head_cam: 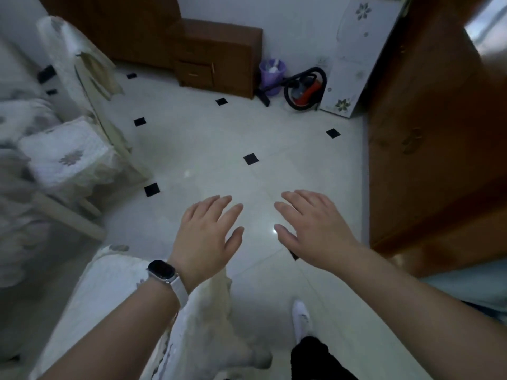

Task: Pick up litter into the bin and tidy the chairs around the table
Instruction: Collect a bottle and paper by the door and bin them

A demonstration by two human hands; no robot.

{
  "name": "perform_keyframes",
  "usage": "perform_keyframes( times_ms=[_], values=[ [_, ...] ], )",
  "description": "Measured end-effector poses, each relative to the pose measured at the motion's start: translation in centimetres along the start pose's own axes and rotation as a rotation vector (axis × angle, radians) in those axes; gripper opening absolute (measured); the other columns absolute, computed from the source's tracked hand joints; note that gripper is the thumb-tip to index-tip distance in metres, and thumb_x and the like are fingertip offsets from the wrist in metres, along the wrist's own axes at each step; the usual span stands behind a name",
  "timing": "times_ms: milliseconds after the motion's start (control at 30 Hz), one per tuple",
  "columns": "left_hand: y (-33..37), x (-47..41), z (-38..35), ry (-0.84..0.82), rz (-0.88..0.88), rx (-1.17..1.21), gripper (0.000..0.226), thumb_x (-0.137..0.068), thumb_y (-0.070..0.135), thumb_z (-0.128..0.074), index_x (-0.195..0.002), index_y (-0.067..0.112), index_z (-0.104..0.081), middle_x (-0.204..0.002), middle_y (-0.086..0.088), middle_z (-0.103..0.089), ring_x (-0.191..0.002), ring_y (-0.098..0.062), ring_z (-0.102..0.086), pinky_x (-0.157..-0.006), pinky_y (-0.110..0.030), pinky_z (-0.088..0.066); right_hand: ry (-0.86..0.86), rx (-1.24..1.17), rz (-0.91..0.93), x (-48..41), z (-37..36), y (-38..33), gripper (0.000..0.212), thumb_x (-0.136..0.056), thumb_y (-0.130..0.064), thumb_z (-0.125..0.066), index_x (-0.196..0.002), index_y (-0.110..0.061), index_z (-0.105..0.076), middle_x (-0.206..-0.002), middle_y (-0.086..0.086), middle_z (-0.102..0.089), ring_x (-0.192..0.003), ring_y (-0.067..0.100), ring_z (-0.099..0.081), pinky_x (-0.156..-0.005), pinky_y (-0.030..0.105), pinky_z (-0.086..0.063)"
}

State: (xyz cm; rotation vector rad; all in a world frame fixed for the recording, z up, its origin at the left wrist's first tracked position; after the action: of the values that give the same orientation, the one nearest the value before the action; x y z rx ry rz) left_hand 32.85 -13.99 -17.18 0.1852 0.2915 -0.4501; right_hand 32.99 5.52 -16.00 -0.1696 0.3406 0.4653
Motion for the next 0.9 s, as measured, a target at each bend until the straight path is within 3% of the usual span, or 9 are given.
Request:
perform_keyframes(
  times_ms=[333,467,700,900],
  values=[
    [2.7,-12.1,-1.2,-0.009,0.181,-0.098,0.046,-0.093,0.041,-0.047,-0.127,0.015,-0.064,-0.130,-0.010,-0.063,-0.120,-0.035,-0.057,-0.099,-0.049,-0.047,0.009,-0.070,0.145,-9.4,-0.2,13.3,0.045,-0.089,-0.043,-0.046,-0.114,-0.013,-0.067,-0.123,0.008,-0.063,-0.113,0.030,-0.055,-0.098,0.041,-0.037],
    [1.5,-14.6,-1.1,-0.005,0.231,-0.160,0.047,-0.092,0.041,-0.046,-0.126,0.016,-0.065,-0.129,-0.010,-0.064,-0.118,-0.035,-0.058,-0.097,-0.047,-0.047,-0.006,-0.101,0.160,-12.4,-1.1,15.4,0.046,-0.089,-0.045,-0.044,-0.114,-0.014,-0.067,-0.124,0.008,-0.062,-0.114,0.029,-0.055,-0.098,0.041,-0.036],
    [-4.4,-17.7,-1.8,0.046,0.307,-0.205,0.045,-0.091,0.040,-0.048,-0.123,0.015,-0.068,-0.126,-0.009,-0.065,-0.114,-0.032,-0.060,-0.098,-0.040,-0.037,0.001,-0.136,0.259,-20.1,-3.9,15.3,0.043,-0.088,-0.043,-0.048,-0.112,-0.012,-0.067,-0.121,0.008,-0.064,-0.110,0.031,-0.058,-0.094,0.043,-0.044],
    [-14.4,-22.6,-4.1,0.085,0.344,-0.177,0.045,-0.090,0.039,-0.048,-0.121,0.014,-0.068,-0.124,-0.009,-0.066,-0.112,-0.034,-0.061,-0.095,-0.040,-0.037,-0.049,-0.050,0.288,-29.7,-8.2,16.5,0.045,-0.089,-0.044,-0.046,-0.114,-0.013,-0.066,-0.123,0.007,-0.062,-0.111,0.029,-0.056,-0.094,0.042,-0.042]
  ],
)
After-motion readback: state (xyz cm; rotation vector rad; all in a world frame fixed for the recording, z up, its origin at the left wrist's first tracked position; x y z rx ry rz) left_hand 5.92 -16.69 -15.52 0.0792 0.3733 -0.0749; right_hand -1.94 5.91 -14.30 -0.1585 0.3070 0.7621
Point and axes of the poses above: each hand's wrist, its own x-axis away from the middle knuckle, its own z-axis out of the back of the hand, y = z × x, the point moved 6 cm from there along -x, towards the middle knuckle
